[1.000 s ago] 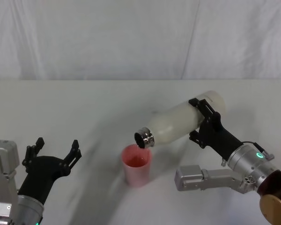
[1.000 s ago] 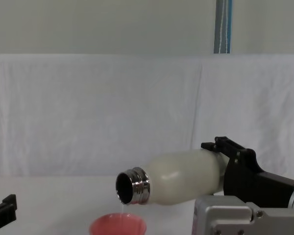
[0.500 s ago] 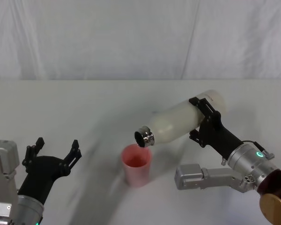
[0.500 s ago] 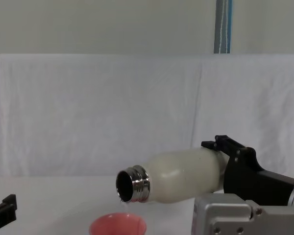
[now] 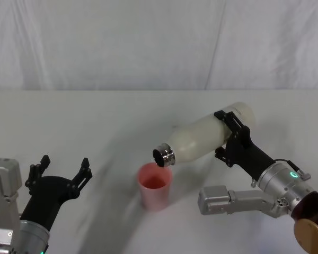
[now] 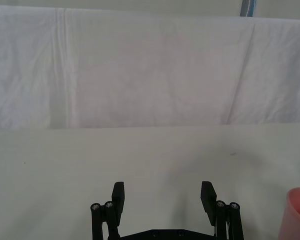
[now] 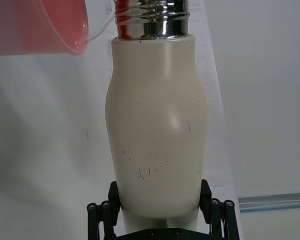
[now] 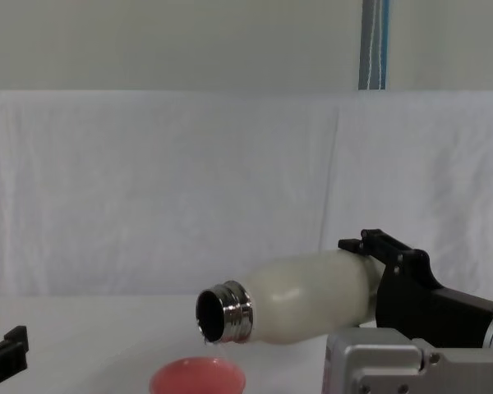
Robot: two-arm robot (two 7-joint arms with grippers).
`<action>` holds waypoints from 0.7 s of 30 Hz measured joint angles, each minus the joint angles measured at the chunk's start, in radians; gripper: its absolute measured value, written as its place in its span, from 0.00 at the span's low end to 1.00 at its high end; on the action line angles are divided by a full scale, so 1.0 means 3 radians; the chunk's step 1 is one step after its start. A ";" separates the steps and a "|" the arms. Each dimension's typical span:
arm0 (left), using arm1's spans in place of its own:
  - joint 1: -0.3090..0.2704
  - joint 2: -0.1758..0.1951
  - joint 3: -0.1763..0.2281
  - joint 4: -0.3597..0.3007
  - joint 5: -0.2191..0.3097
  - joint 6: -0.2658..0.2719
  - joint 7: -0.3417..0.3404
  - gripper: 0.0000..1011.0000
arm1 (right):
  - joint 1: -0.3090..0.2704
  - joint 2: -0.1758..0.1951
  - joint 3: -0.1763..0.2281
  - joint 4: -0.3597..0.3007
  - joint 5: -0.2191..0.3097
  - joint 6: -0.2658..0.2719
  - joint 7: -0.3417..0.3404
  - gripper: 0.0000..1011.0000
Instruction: Grasp the thermos with one hand and pour water into the cup lid.
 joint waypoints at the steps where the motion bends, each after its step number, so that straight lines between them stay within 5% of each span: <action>1: 0.0000 0.0000 0.0000 0.0000 0.0000 0.0000 0.0000 0.99 | 0.0000 0.0001 -0.0001 0.0002 0.0000 0.0000 0.0000 0.94; 21: 0.0000 0.0000 0.0000 0.0000 0.0000 0.0000 0.0000 0.99 | 0.0003 0.0013 -0.0022 -0.0001 -0.0031 0.0008 -0.0004 0.94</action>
